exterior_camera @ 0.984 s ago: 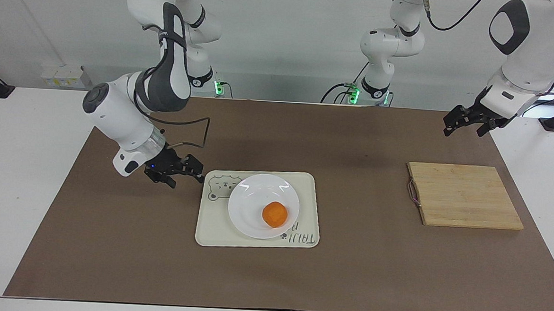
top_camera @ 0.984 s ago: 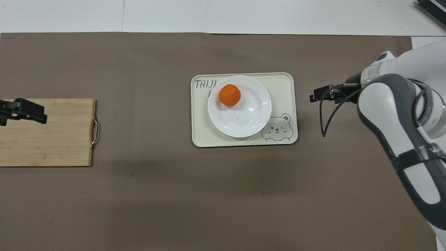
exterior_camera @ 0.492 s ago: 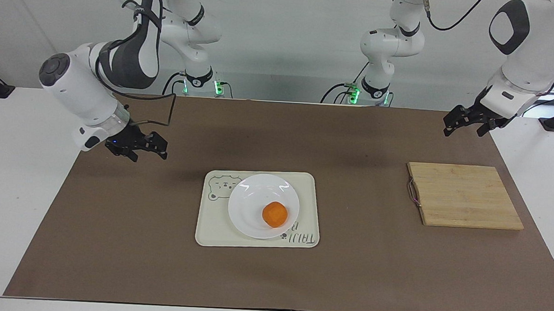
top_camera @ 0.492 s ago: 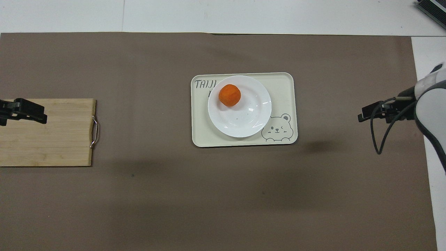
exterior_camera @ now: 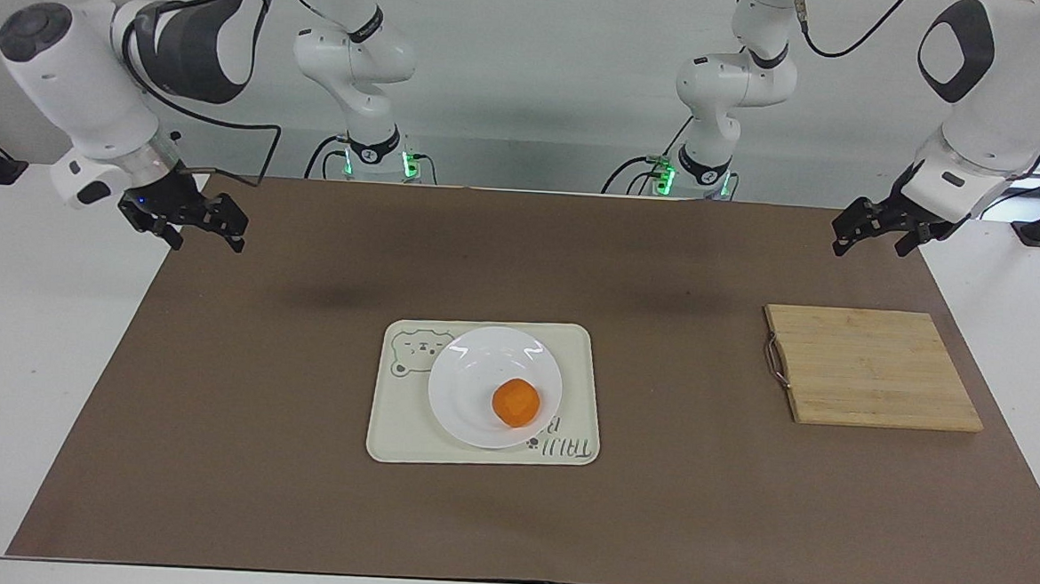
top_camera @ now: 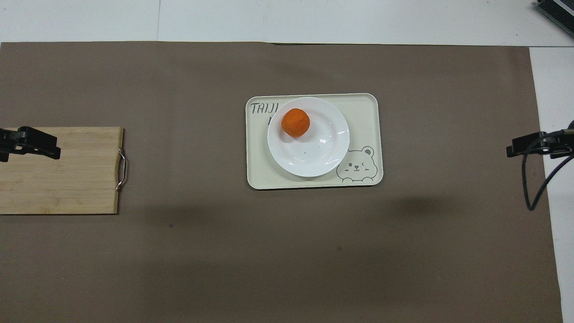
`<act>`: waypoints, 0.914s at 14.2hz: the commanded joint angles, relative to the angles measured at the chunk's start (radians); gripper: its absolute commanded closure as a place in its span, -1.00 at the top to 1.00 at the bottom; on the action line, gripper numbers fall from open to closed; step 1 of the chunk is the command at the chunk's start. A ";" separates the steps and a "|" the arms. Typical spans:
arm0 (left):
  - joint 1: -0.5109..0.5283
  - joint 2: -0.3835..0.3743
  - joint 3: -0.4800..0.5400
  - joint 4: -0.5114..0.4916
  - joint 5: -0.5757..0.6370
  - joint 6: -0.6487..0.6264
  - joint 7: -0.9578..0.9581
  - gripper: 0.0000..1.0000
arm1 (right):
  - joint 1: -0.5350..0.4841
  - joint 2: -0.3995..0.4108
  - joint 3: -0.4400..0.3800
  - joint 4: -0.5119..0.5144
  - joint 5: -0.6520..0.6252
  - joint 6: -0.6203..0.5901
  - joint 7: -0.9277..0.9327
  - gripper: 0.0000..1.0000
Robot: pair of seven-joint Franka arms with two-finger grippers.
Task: Place orange and plate with both arms
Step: 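Open the right gripper and draw it back from the plate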
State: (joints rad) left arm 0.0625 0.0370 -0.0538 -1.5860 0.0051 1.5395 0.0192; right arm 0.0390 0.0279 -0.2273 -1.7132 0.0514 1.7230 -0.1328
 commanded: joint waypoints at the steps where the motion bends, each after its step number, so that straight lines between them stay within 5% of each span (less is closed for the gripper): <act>1: 0.008 -0.002 -0.003 0.014 0.004 -0.018 0.008 1.00 | 0.010 -0.016 0.025 0.067 -0.024 -0.052 0.115 1.00; 5: 0.007 -0.002 -0.003 0.014 0.004 -0.016 0.008 1.00 | 0.038 -0.041 0.045 0.148 -0.031 -0.170 0.274 1.00; 13: 0.008 -0.002 -0.003 0.014 0.004 -0.018 0.008 1.00 | 0.018 -0.176 0.040 0.014 -0.099 -0.257 0.162 1.00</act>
State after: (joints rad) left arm 0.0625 0.0370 -0.0538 -1.5860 0.0051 1.5395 0.0192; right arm 0.0679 -0.0976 -0.1930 -1.6257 -0.0251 1.4554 0.0549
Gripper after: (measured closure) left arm 0.000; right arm 0.000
